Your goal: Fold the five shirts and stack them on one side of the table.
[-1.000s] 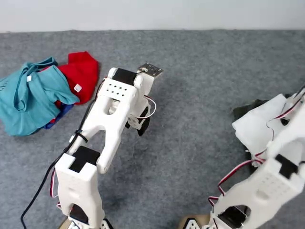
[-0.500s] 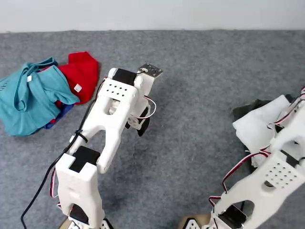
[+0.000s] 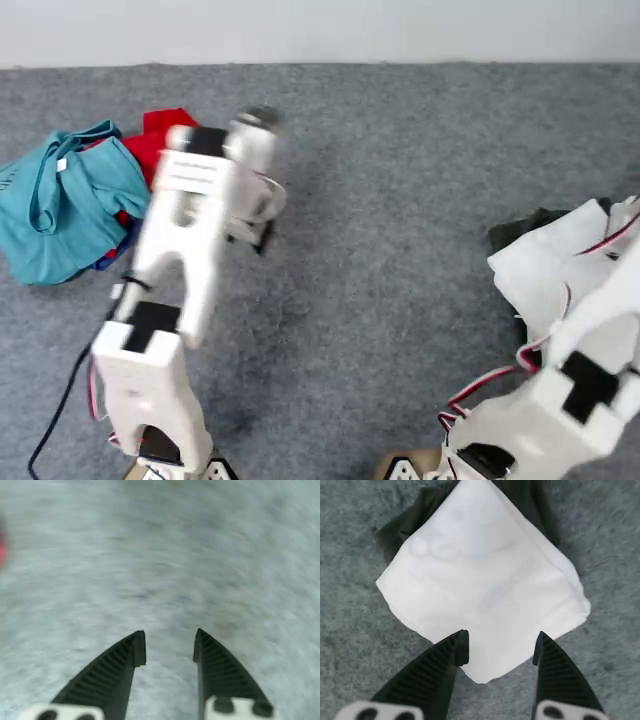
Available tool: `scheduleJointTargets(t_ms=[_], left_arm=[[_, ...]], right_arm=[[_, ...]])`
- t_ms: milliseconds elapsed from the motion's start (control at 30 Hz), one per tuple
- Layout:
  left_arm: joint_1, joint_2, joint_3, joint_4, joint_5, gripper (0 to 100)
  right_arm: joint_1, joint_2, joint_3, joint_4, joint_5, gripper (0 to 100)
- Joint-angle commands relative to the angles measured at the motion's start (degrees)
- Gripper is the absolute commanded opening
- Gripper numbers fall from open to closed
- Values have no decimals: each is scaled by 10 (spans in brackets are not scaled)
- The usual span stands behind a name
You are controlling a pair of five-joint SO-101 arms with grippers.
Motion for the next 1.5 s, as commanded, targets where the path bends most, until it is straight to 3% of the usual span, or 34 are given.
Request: scheduleJointTargets(t_ms=[0,133,400,1033,1133,1200,1300,1467], left_arm=[[-113,-36,-47,11,-6,156],[-230,-31,-78,11,-5,156],[-382,-30,-175,-64,39,156],[-376,209,-178,-287,42,149],[-375,217,-179,-310,42,86],[-375,216,-179,-315,40,14],[-373,215,-182,-302,42,14],[-341,168,-255,-182,41,13]], right_arm=[[-15,-91,43,23,23,217],[-32,-158,141,22,21,217],[-117,-252,286,17,24,217],[-132,-276,303,7,21,216],[-133,-275,304,7,21,216],[-133,-275,304,7,21,216],[-133,-275,304,7,21,216],[-134,-275,305,7,21,216]])
